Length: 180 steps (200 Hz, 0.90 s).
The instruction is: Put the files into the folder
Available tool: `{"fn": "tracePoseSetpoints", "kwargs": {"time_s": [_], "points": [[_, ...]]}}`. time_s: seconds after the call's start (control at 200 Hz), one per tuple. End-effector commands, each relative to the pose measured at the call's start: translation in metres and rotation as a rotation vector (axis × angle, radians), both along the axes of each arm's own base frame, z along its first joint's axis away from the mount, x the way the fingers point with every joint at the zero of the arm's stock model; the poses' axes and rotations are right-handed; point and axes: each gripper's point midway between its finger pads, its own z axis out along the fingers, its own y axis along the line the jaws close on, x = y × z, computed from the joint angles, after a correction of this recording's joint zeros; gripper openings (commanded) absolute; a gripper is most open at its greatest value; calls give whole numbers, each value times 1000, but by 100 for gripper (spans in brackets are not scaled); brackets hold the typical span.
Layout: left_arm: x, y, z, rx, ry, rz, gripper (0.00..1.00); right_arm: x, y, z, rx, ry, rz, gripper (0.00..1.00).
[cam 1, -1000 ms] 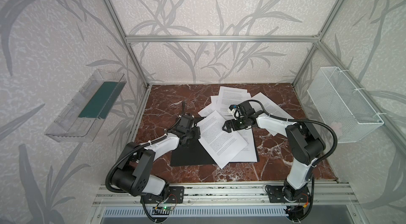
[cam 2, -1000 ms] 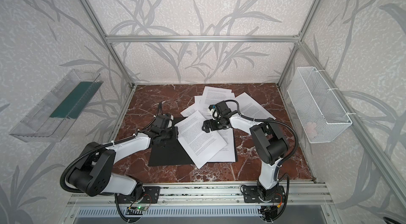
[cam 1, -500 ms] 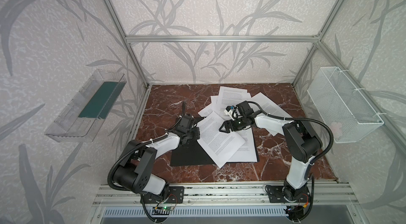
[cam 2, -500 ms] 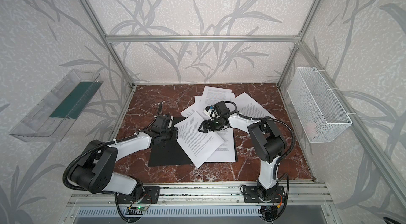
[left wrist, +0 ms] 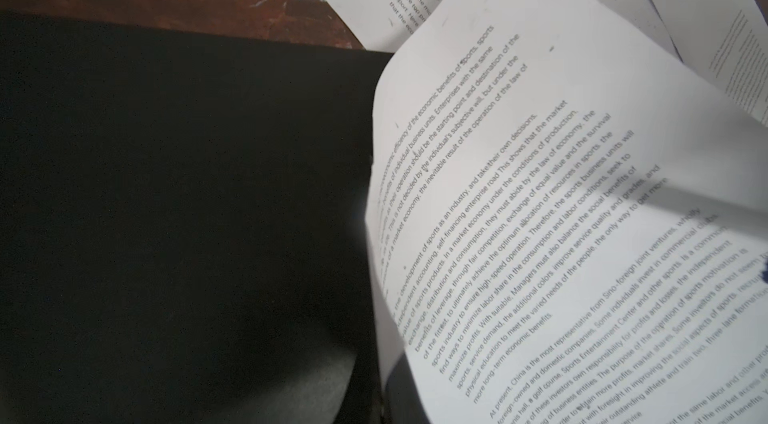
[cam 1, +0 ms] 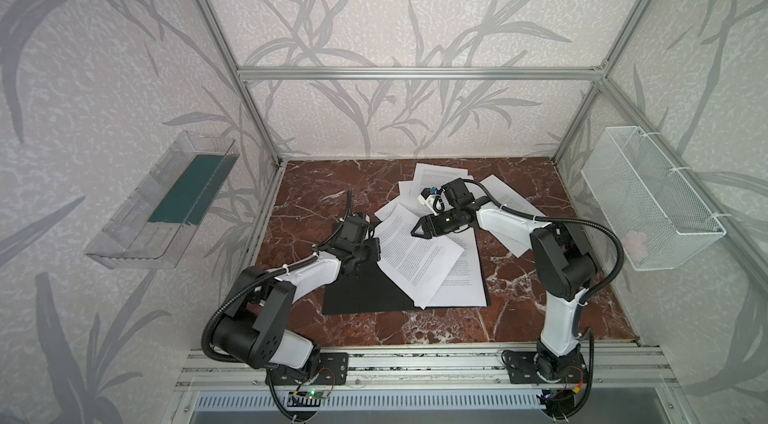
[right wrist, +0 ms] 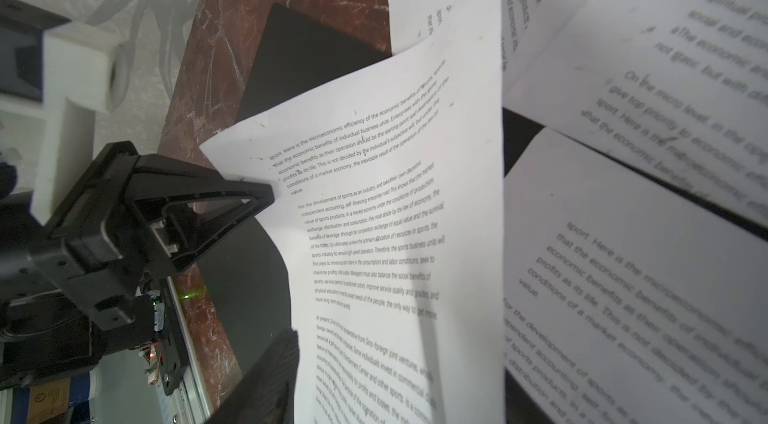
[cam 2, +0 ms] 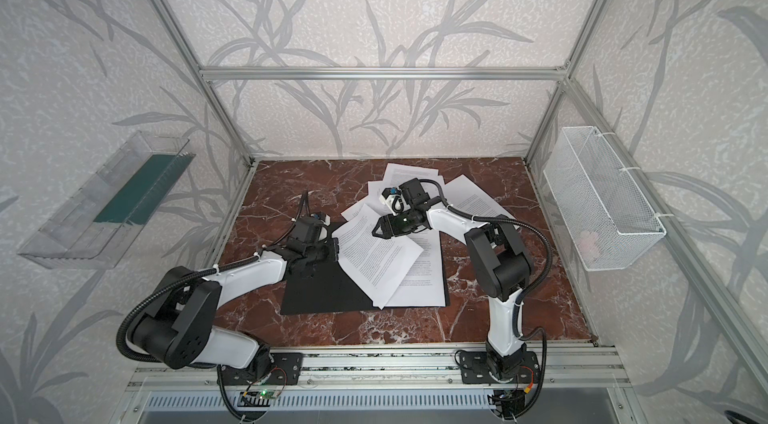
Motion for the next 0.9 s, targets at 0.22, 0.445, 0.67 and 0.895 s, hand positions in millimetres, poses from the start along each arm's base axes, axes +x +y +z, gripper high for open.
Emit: {"fn": "tracePoseSetpoints", "kwargs": {"time_s": [0.22, 0.445, 0.67, 0.895], "points": [[1, -1, 12, 9, -59, -26, 0, 6, -23, -27, -74, 75, -29, 64], [0, -2, 15, 34, -68, -42, 0, 14, -25, -24, -52, 86, -34, 70], [0, -3, 14, 37, -67, -47, 0, 16, -21, -29, -48, 109, -19, 71], [0, -2, 12, 44, -64, -40, 0, 15, -22, -36, -61, 122, -15, 70]]}}
